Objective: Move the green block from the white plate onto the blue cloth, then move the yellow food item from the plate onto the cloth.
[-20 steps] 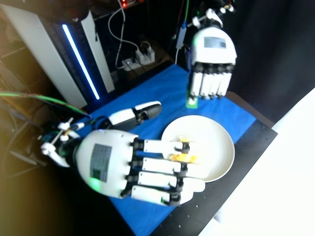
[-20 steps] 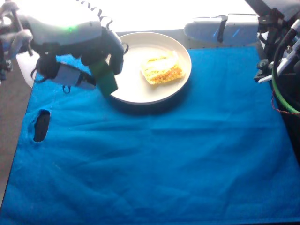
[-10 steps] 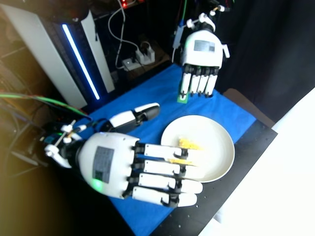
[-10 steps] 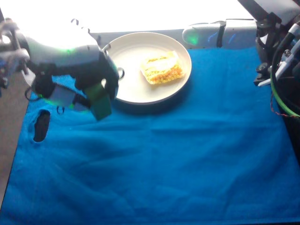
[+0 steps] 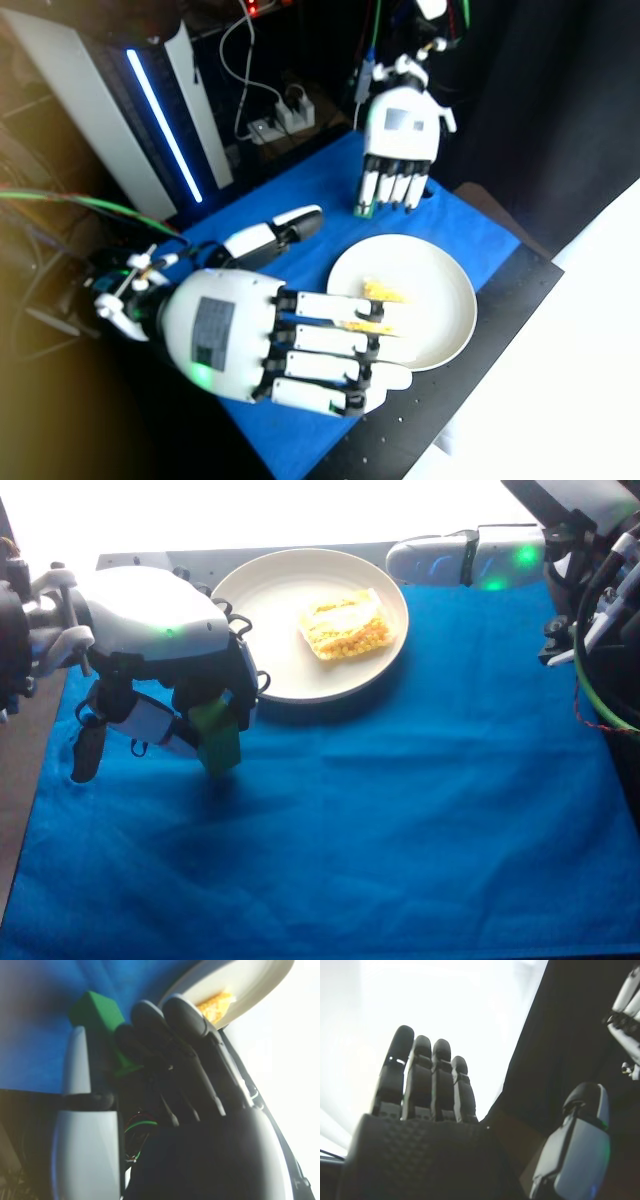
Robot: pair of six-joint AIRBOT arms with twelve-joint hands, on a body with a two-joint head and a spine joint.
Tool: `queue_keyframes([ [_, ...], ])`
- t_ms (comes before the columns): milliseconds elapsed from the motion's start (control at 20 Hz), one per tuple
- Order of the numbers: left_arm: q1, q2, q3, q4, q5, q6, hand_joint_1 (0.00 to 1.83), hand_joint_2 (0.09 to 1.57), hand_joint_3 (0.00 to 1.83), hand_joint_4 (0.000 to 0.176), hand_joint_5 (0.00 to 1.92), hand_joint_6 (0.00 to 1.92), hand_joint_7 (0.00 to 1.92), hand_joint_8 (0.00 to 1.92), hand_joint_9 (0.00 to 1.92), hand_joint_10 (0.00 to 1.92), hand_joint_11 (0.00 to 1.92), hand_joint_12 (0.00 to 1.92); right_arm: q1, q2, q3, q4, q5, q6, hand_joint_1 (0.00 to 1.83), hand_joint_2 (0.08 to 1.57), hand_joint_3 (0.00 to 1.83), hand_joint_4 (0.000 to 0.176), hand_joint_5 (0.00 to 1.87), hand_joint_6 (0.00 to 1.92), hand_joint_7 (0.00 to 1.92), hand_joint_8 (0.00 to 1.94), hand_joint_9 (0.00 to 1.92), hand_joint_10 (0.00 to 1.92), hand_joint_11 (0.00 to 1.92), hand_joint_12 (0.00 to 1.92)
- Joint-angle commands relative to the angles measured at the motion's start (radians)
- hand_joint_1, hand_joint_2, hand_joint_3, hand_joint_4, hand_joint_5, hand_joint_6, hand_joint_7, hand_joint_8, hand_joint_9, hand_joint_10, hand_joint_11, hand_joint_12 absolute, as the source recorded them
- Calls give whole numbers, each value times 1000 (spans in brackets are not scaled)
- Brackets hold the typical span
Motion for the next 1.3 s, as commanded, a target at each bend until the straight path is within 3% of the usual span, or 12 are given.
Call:
queue_keyframes([
  [0,-6,-4,4,-24,-38,-4,1290,1050,1,0,1139,486,1152,913,1137,765,886,1358,4,-1,4,13,121,5,505,657,1,46,204,0,311,0,273,0,0,1008],
  [250,-1,-9,6,-24,-40,-4,1290,1048,0,0,1148,476,1160,899,1142,790,883,1394,4,-2,4,13,121,5,550,691,3,44,199,0,279,0,222,1,0,919],
  [350,-1,-9,6,-24,-45,-4,1287,1051,0,0,1145,455,1150,931,1128,822,864,1409,4,-3,4,13,121,5,533,690,0,57,205,3,309,13,241,11,0,909],
  [400,-2,-9,6,-24,-46,-4,1171,1048,1,0,1123,688,1049,648,1043,849,795,1429,4,-3,4,13,121,5,529,677,0,62,210,4,354,24,279,23,0,908],
  [500,-2,-8,5,-24,-48,-4,1134,1041,0,0,1134,711,1050,504,986,893,762,1438,4,-3,4,13,121,5,530,680,0,61,208,1,362,11,284,16,0,940],
  [550,-2,-8,5,-24,-49,-4,1063,919,0,0,979,337,1004,452,859,966,659,1477,4,-3,4,13,121,5,540,685,1,65,190,4,339,12,235,25,0,794],
  [600,-2,-8,5,-24,-50,-4,1030,855,0,0,1015,77,981,487,790,1044,608,1484,4,-3,4,13,121,5,543,694,1,57,190,2,351,6,248,21,0,789],
  [750,-2,-8,5,-25,-56,-13,1020,832,0,0,1056,40,914,531,722,1071,567,1418,4,-4,4,13,121,5,548,684,0,47,192,0,366,4,269,15,0,854],
  [850,-2,-6,6,-25,-62,-21,1006,816,0,0,1042,20,879,469,701,983,551,1332,4,-4,3,11,121,5,544,707,2,53,165,1,314,2,219,3,0,709],
  [1050,-6,-1,16,-31,-88,-54,872,798,0,0,946,0,831,475,626,1028,463,1439,4,-4,4,10,121,5,541,706,0,63,166,0,285,0,205,2,0,681],
  [1150,-24,10,16,-50,-107,-55,795,757,0,27,741,0,659,365,479,1003,297,1620,4,-4,4,6,121,5,547,688,0,61,160,1,314,2,259,10,0,905],
  [1250,-48,25,15,-82,-133,-55,746,748,0,65,651,0,649,250,476,980,308,1593,4,-3,5,2,121,5,547,698,1,61,155,0,304,0,228,4,0,872],
])
